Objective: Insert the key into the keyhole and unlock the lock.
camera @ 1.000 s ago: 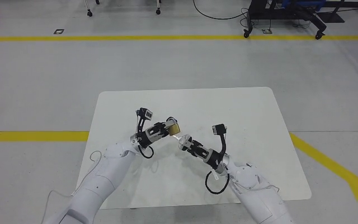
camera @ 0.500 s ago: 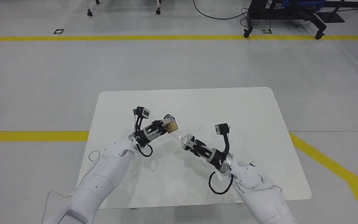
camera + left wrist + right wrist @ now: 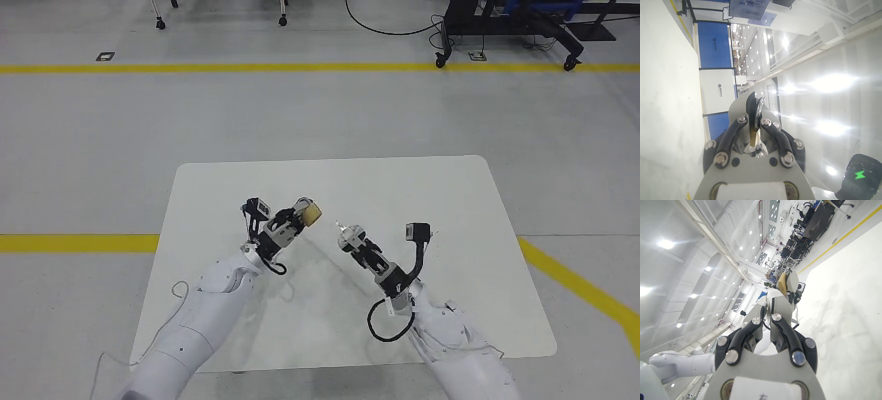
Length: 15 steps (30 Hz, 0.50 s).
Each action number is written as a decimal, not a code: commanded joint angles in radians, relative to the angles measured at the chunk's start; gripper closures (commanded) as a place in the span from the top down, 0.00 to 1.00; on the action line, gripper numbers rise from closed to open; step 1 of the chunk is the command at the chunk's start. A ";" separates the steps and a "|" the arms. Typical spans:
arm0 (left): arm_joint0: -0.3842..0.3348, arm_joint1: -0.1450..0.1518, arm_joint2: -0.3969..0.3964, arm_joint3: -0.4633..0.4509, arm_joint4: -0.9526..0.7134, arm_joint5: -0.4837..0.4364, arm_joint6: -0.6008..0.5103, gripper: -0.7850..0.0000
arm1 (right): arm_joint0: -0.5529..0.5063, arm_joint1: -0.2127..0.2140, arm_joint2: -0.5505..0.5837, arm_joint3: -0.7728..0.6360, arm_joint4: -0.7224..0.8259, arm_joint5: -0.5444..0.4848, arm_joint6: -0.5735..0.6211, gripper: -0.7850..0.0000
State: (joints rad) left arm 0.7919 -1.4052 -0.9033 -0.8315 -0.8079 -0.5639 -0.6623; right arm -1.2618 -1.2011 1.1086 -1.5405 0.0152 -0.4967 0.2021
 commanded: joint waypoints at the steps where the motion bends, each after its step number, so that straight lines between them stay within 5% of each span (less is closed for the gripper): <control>1: 0.009 -0.004 0.008 -0.028 0.028 0.016 0.042 0.00 | -0.005 -0.004 -0.013 -0.011 -0.066 0.028 -0.042 0.00; 15: 0.048 -0.011 -0.024 -0.111 0.097 0.039 0.086 0.00 | 0.009 -0.023 -0.025 0.007 -0.063 0.103 -0.061 0.00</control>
State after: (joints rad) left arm 0.8385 -1.4155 -0.9267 -0.9414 -0.7109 -0.5287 -0.5718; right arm -1.2521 -1.2234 1.0830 -1.5337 -0.0491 -0.3932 0.1407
